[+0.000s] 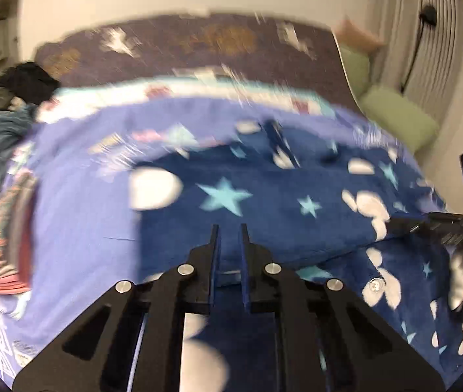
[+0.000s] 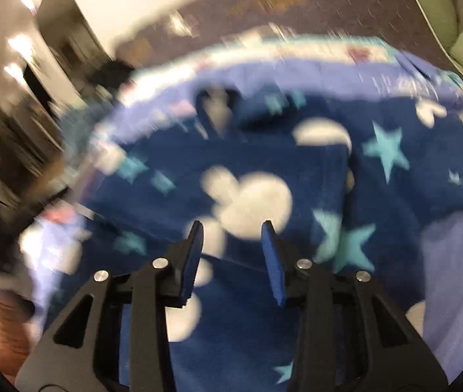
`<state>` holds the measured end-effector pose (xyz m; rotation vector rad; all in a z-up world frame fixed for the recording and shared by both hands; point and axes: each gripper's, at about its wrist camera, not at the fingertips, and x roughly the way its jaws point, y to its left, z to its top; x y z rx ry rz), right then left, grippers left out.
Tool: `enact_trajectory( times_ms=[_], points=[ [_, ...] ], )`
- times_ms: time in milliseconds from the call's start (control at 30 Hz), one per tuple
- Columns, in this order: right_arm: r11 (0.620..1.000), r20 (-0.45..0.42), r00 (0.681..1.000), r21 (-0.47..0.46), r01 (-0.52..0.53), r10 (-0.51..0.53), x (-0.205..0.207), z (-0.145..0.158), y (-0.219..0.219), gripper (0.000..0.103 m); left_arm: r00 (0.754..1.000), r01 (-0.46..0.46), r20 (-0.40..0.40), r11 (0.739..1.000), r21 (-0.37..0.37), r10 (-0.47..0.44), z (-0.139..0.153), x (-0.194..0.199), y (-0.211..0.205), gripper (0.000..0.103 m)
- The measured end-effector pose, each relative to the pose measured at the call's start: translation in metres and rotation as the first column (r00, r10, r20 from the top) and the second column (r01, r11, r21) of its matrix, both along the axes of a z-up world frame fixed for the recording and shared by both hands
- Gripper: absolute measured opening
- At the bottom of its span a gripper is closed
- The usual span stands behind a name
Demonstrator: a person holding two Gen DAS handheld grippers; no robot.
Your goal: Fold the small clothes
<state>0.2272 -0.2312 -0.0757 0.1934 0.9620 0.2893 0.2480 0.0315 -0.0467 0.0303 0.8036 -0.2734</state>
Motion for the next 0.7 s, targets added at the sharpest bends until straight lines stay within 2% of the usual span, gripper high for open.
enact_trajectory(
  times_ms=[33, 67, 100, 167, 233, 300, 367, 400, 467, 500, 567, 600, 633, 700],
  points=[
    [0.999, -0.043, 0.999, -0.035, 0.014, -0.015, 0.006, -0.019, 0.0, 0.036, 0.997, 0.003, -0.075, 0.999, 0.038, 0.0, -0.021, 0.014, -0.012, 0.014],
    [1.0, -0.025, 1.0, -0.012, 0.014, -0.015, 0.004, -0.024, -0.001, 0.037, 0.991, -0.003, -0.137, 0.997, 0.079, 0.014, -0.043, 0.024, -0.019, 0.015],
    [1.0, 0.015, 1.0, 0.028, 0.013, -0.014, 0.0, -0.024, -0.007, 0.037, 0.994, -0.01, -0.11, 0.994, 0.106, 0.022, -0.06, 0.027, -0.025, 0.015],
    [0.996, 0.013, 1.0, 0.092, 0.014, -0.015, -0.006, -0.018, -0.019, 0.037, 0.997, -0.013, -0.068, 0.99, 0.142, 0.023, -0.057, 0.022, -0.03, 0.015],
    [0.978, 0.028, 0.997, 0.2, 0.058, -0.065, -0.021, -0.007, -0.046, 0.043, 0.998, -0.01, -0.066, 0.988, 0.155, 0.021, -0.057, 0.02, -0.031, 0.016],
    [0.956, 0.074, 0.982, 0.255, 0.148, -0.172, -0.033, 0.005, -0.087, 0.058, 0.997, -0.011, -0.075, 0.992, 0.123, 0.021, -0.058, 0.02, -0.026, 0.016],
    [0.919, 0.094, 0.946, 0.287, 0.272, -0.309, -0.037, 0.007, -0.137, 0.059, 0.997, -0.012, -0.08, 0.995, 0.103, 0.021, -0.059, 0.02, -0.024, 0.016],
    [0.877, 0.075, 0.91, 0.309, 0.367, -0.407, -0.04, 0.004, -0.175, 0.059, 0.997, -0.013, -0.078, 0.995, 0.099, 0.021, -0.06, 0.019, -0.024, 0.016],
    [0.758, -0.007, 0.815, 0.364, 0.542, -0.579, -0.049, -0.011, -0.24, 0.061, 0.997, -0.015, -0.073, 0.994, 0.107, 0.023, -0.058, 0.018, -0.026, 0.016],
    [0.663, -0.078, 0.749, 0.412, 0.625, -0.658, -0.057, -0.025, -0.279, 0.061, 0.997, -0.016, -0.071, 0.993, 0.113, 0.024, -0.058, 0.018, -0.027, 0.016],
    [0.494, -0.197, 0.651, 0.503, 0.709, -0.733, -0.071, -0.052, -0.332, 0.061, 0.997, -0.017, -0.068, 0.992, 0.124, 0.025, -0.059, 0.021, -0.029, 0.016],
    [0.386, -0.27, 0.598, 0.554, 0.737, -0.755, -0.079, -0.071, -0.36, 0.061, 0.997, -0.018, -0.067, 0.992, 0.124, 0.026, -0.059, 0.02, -0.029, 0.016],
    [0.334, -0.303, 0.573, 0.574, 0.748, -0.762, -0.082, -0.081, -0.375, 0.061, 0.997, -0.018, -0.066, 0.992, 0.121, 0.027, -0.059, 0.021, -0.028, 0.016],
    [0.267, -0.337, 0.522, 0.577, 0.772, -0.784, -0.082, -0.098, -0.396, 0.06, 0.998, -0.02, -0.065, 0.993, 0.112, 0.027, -0.059, 0.02, -0.028, 0.016]
  ],
)
